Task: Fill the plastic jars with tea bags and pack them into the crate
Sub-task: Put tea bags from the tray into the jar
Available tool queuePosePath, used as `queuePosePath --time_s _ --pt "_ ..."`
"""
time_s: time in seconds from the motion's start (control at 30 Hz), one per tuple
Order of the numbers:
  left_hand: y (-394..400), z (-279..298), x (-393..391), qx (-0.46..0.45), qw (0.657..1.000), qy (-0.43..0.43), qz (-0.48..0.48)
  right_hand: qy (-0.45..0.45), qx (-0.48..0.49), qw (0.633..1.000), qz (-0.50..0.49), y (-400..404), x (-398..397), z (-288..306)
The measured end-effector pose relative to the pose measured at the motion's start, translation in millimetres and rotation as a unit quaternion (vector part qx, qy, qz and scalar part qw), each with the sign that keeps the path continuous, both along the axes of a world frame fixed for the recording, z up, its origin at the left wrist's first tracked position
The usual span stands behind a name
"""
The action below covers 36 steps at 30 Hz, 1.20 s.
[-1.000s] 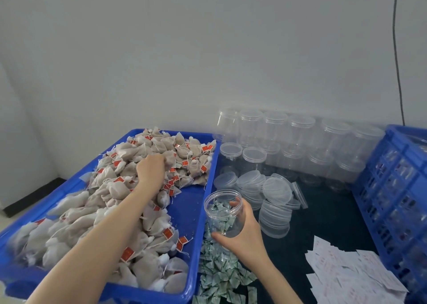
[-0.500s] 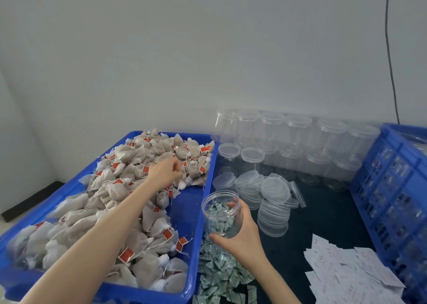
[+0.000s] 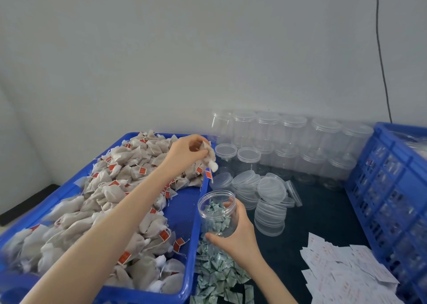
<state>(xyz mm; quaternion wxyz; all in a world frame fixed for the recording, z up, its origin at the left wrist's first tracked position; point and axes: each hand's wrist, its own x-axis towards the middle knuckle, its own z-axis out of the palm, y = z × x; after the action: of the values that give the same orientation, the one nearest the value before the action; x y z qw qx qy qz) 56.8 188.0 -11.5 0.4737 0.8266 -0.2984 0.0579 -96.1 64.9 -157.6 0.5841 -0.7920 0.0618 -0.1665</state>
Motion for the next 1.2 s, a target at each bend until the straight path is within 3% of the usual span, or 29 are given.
queuePosePath --time_s 0.2,0.43,0.6,0.8,0.97,1.07,1.2 --pt "-15 9 -33 0.096 0.987 -0.054 -0.116 -0.018 0.016 1.000 -0.006 2 2 6" --pt "-21 -3 -51 0.299 0.933 -0.056 -0.192 -0.031 0.042 0.999 -0.015 -5 1 13" --pt "-30 -8 -60 0.419 0.881 -0.082 -0.201 -0.037 0.014 0.999 -0.019 -8 0 17" --pt "-40 -8 -70 0.557 0.788 -0.210 -0.157 -0.041 -0.002 0.999 -0.012 -6 0 11" --pt "-44 -9 -74 0.613 0.747 -0.187 -0.176 -0.040 -0.009 0.999 -0.015 -6 0 10" --pt "-45 -10 -75 0.633 0.731 -0.112 -0.229 -0.044 -0.025 0.999 -0.010 -5 -1 10" --pt "-46 -13 -74 0.621 0.733 -0.101 -0.258 -0.037 -0.027 0.999 -0.009 -5 -2 8"
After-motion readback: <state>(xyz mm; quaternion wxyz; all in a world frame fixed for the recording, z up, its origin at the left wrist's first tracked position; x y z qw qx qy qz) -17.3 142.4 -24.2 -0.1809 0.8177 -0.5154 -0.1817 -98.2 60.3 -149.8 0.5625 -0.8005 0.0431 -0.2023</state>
